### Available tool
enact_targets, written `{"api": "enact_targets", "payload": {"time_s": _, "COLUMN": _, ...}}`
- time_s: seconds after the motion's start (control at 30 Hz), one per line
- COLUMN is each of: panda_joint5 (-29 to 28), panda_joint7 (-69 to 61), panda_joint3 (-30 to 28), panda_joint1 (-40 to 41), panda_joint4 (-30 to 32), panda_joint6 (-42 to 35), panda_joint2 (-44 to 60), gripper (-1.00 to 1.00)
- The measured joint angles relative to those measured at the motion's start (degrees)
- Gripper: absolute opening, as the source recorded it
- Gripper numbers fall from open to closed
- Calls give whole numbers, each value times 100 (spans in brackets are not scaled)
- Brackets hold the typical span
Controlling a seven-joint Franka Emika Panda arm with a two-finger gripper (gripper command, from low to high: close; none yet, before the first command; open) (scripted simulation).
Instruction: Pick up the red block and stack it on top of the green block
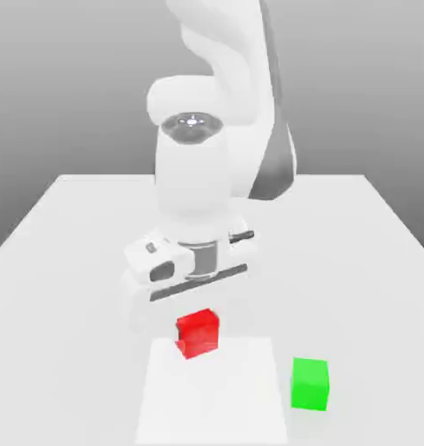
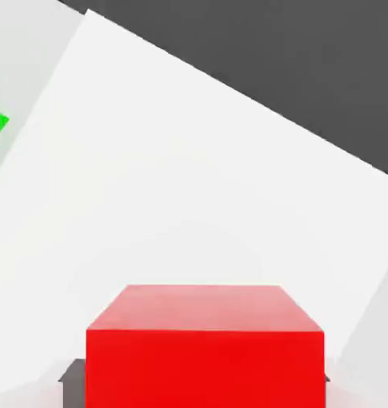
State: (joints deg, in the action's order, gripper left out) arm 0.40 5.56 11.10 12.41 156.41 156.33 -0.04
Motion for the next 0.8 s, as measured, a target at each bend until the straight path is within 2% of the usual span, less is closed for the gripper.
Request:
{"api": "enact_targets", "payload": {"time_s": 0.4, "panda_joint5": -34, "panda_joint7": -2875, "panda_joint3": 1852, "panda_joint1": 927, "panda_joint4": -340, "panda_joint6": -325, "panda_joint2": 28, "gripper": -100}}
{"api": "enact_targets", "payload": {"time_s": 0.57, "panda_joint5": -92, "panda_joint7": -4222, "panda_joint3": 2497, "panda_joint1": 842, "panda_joint4": -519, "panda_joint6": -479, "panda_joint2": 60, "gripper": -100}}
{"api": "enact_targets", "payload": {"time_s": 0.67, "panda_joint5": -207, "panda_joint7": -4886, "panda_joint3": 2622, "panda_joint1": 462, "panda_joint4": -616, "panda_joint6": -518, "panda_joint2": 135, "gripper": -100}}
{"api": "enact_targets", "payload": {"time_s": 0.8, "panda_joint5": -1342, "panda_joint7": -4260, "panda_joint3": 2112, "panda_joint1": 277, "panda_joint4": -698, "panda_joint6": 48, "panda_joint2": 950, "gripper": -100}}
